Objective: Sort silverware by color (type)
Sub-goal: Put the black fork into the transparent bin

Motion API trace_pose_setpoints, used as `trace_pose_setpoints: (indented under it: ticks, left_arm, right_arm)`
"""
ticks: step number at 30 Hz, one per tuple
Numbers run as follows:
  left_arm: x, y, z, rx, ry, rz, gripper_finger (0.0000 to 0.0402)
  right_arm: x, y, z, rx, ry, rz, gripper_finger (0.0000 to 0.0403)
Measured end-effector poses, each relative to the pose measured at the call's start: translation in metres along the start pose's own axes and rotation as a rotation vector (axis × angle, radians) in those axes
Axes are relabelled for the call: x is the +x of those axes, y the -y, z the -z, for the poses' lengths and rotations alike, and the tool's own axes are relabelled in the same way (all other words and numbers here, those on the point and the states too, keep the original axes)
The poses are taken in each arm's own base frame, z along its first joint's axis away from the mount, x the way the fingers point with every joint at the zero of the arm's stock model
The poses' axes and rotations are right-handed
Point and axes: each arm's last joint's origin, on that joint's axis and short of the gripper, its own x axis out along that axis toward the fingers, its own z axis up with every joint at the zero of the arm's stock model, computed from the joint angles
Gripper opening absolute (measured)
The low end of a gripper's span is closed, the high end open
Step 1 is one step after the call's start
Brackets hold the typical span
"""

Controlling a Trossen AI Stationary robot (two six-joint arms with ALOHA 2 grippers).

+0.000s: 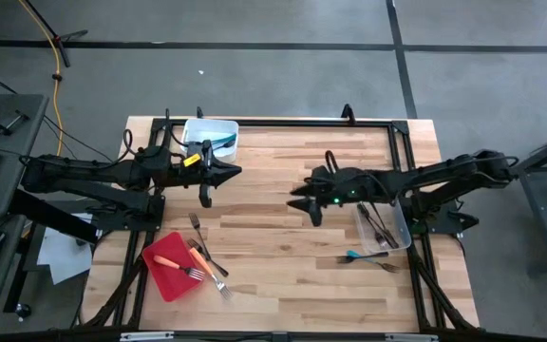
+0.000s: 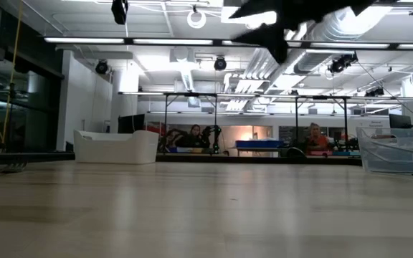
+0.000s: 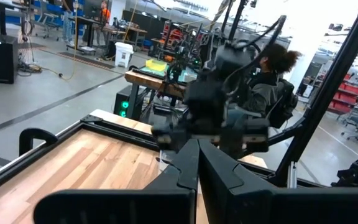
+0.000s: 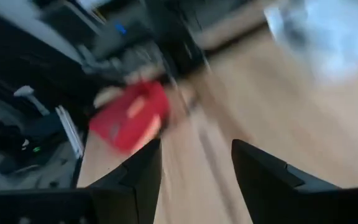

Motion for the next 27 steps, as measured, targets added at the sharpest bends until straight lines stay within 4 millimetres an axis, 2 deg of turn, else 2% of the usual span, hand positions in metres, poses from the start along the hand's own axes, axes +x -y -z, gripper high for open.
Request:
trace_pose_setpoints:
  ticks: [5, 12, 22, 27]
  left_arm:
    - [0.0, 0.0, 0.0, 0.001, 0.0, 0.0, 0.0]
    - [0.0, 0.0, 0.0, 0.016, 0.0, 0.0, 0.0]
    - [0.0, 0.0, 0.0, 0.109, 0.001, 0.0, 0.0]
    - [0.0, 0.0, 0.0, 0.115, 0.0, 0.0, 0.0]
  right_arm:
    - [0.006, -0.013, -0.024, -0.259, 0.192, -0.064, 0.0179]
    - [0.004, -0.025, -0.048, -0.336, 0.269, -0.064, 0.0179]
    - [0.003, -0.028, -0.054, -0.363, 0.284, -0.064, 0.0177]
    - [0.003, -0.028, -0.054, -0.358, 0.285, -0.061, 0.0142]
